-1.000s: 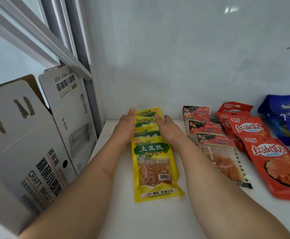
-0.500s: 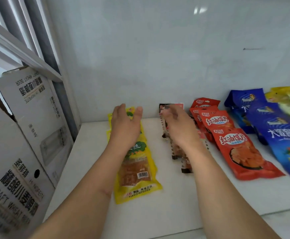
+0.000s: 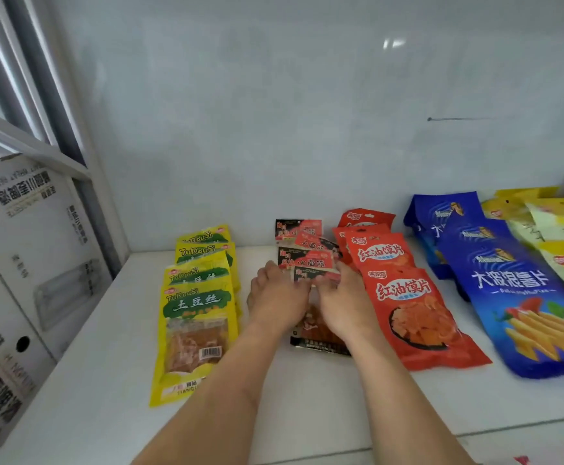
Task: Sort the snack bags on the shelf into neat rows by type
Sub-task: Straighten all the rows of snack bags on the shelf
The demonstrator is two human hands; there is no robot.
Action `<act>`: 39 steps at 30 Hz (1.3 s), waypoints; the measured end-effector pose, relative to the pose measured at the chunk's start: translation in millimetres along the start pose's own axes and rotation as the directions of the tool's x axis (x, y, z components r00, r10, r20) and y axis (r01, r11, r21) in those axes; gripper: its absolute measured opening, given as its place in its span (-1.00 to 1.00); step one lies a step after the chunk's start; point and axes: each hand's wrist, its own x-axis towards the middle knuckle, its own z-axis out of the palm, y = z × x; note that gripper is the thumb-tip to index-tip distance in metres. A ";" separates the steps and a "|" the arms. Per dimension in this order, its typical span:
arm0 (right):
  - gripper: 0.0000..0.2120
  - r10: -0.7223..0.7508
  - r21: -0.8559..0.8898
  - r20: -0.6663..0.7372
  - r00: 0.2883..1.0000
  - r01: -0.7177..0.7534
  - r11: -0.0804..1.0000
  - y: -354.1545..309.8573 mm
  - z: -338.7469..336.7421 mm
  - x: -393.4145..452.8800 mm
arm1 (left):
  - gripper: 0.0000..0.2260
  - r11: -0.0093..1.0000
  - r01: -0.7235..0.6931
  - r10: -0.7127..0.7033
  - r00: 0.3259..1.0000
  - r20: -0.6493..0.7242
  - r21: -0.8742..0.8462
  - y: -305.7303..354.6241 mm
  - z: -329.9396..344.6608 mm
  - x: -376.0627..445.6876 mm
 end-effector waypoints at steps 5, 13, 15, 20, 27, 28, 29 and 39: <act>-0.37 0.056 -0.025 0.070 0.996 -0.055 0.998 -20.0 -4.7 -8.8 | -0.50 0.985 -0.040 0.049 0.998 -0.047 0.168 -3.7 9.2 -3.1; -0.62 0.017 0.125 0.087 0.996 -0.028 0.992 -23.6 -11.1 9.4 | -0.52 0.994 0.004 0.003 0.998 -0.063 0.108 -1.1 3.9 4.1; -0.59 0.030 0.129 0.110 0.994 -0.044 0.991 -26.1 -15.5 15.1 | -0.49 1.000 0.027 -0.027 0.998 -0.051 0.010 2.9 -0.2 9.5; -0.29 0.081 0.140 0.188 0.979 -0.108 0.984 -34.5 -18.2 31.0 | -0.45 0.987 0.037 -0.036 0.999 0.012 -0.159 7.7 0.7 12.8; -0.38 0.010 0.145 0.238 0.971 -0.046 0.988 -33.7 -11.0 45.2 | -0.74 0.968 0.006 -0.014 0.999 -0.031 -0.250 2.4 5.5 16.4; -0.35 0.013 0.143 0.238 0.971 -0.048 0.989 -33.4 -8.7 47.9 | -0.66 0.968 0.007 -0.017 0.999 -0.036 -0.252 3.1 5.1 16.3; -0.35 0.012 0.150 0.238 0.971 -0.049 0.988 -33.4 -7.0 50.2 | -0.59 0.968 0.005 -0.016 0.999 -0.040 -0.252 3.6 5.1 16.1; -0.34 0.052 0.228 0.231 0.972 -0.106 0.968 -27.6 -3.0 59.1 | -0.36 0.930 0.049 -0.067 0.997 -0.038 -0.364 -3.8 -1.2 17.2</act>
